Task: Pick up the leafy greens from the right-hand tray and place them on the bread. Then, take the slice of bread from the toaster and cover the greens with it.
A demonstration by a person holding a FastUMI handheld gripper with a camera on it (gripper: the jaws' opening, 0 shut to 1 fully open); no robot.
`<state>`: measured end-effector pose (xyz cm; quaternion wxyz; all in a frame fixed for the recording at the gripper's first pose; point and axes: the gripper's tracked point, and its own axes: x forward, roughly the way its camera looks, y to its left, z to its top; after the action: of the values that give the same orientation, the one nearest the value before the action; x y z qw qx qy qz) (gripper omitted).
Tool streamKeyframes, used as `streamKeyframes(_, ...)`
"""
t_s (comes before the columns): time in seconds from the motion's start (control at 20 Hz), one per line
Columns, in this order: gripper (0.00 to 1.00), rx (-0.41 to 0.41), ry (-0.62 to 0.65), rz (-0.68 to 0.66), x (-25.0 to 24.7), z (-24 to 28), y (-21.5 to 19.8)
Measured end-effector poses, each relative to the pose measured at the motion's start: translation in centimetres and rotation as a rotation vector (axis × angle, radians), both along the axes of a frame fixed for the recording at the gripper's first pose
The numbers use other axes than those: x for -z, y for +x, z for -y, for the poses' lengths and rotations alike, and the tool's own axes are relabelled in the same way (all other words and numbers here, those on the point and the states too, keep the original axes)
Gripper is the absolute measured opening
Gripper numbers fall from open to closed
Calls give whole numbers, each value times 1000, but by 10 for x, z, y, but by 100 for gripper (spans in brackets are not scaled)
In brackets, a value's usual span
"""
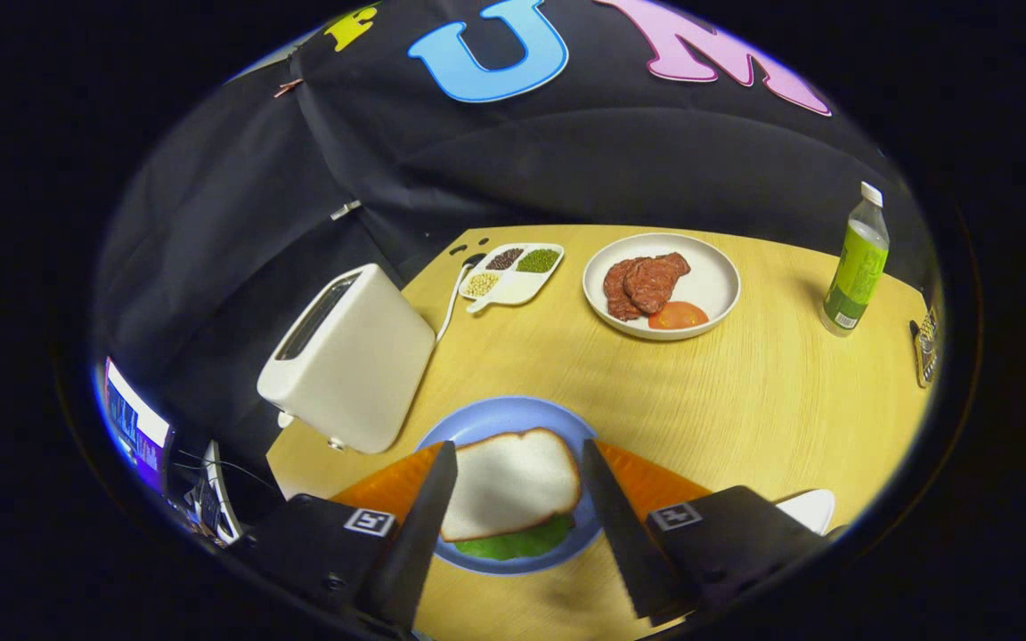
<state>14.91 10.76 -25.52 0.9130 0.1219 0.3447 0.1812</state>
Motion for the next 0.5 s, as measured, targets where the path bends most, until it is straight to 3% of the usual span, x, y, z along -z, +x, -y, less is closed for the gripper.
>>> streamKeyframes(0.05,98,3,-19,31,-6,8,1)
streamKeyframes(0.25,99,52,-76,279,-82,46,-5)
streamKeyframes(0.5,99,133,-155,540,-190,92,-43)
